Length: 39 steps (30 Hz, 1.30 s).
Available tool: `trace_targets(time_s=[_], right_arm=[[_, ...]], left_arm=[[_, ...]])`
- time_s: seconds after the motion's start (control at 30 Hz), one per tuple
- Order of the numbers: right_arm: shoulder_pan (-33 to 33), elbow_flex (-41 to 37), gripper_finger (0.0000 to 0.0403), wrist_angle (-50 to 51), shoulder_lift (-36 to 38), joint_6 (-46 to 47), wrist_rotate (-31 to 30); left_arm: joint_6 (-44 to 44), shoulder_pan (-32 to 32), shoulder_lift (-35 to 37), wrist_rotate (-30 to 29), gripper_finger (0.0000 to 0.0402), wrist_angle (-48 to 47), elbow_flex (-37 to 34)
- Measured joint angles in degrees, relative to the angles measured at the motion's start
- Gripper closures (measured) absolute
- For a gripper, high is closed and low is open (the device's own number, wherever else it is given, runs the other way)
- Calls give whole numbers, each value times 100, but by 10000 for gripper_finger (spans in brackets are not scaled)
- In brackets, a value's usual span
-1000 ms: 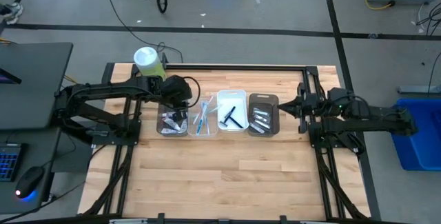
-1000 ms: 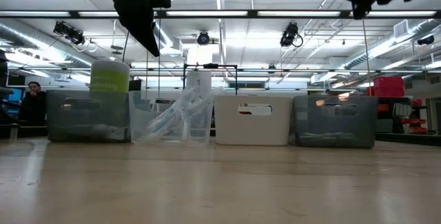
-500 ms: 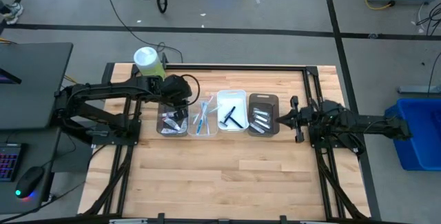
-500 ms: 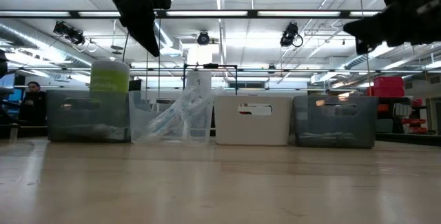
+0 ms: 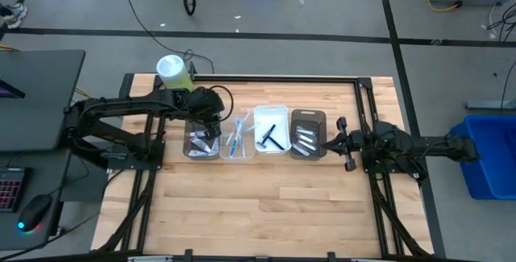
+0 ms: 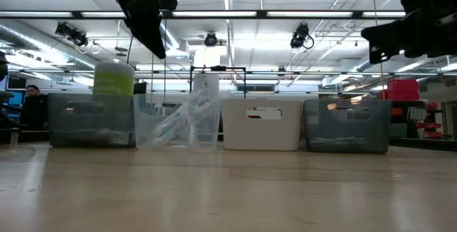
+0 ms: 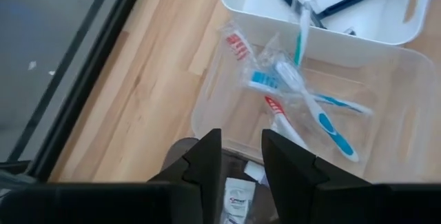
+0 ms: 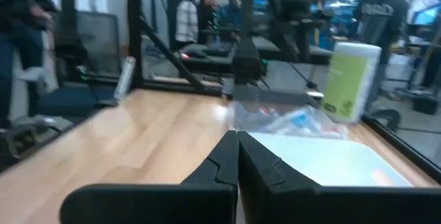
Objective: Pick & Place Travel size toiletries
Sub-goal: Return to Home Position
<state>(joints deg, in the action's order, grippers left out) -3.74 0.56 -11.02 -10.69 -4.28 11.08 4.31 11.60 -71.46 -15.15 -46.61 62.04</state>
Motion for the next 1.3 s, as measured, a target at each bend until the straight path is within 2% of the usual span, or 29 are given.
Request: trace_targets(time_s=[0.1, 0.27, 0.4, 0.6, 0.97, 1.07, 1.17, 1.3], right_arm=[[220, 0, 400, 74, 155, 127, -7], [551, 0, 400, 364, 437, 40, -538], [723, 0, 400, 599, 620, -78, -608], [832, 0, 400, 1034, 901, -132, -927], [904, 0, 396, 1028, 1030, -359, -1316], [904, 0, 393, 985, 1033, -153, -1545], [904, 0, 391, 979, 1030, 278, -1511], [904, 0, 391, 979, 1030, 386, -1509]], left_arm=[[1, 2, 0, -136, 290, 2, 0], [-17, 2, 0, -232, 290, 0, 0], [-17, 2, 0, -403, 290, 3, -1], [-10, 0, 0, -475, 290, 2, -2], [-3, 2, 0, -437, 290, 7, -2], [-6, 0, 0, -418, 290, 22, -2], [130, 2, 0, -416, 290, 142, -4], [176, 0, 0, -414, 290, 400, -7]])
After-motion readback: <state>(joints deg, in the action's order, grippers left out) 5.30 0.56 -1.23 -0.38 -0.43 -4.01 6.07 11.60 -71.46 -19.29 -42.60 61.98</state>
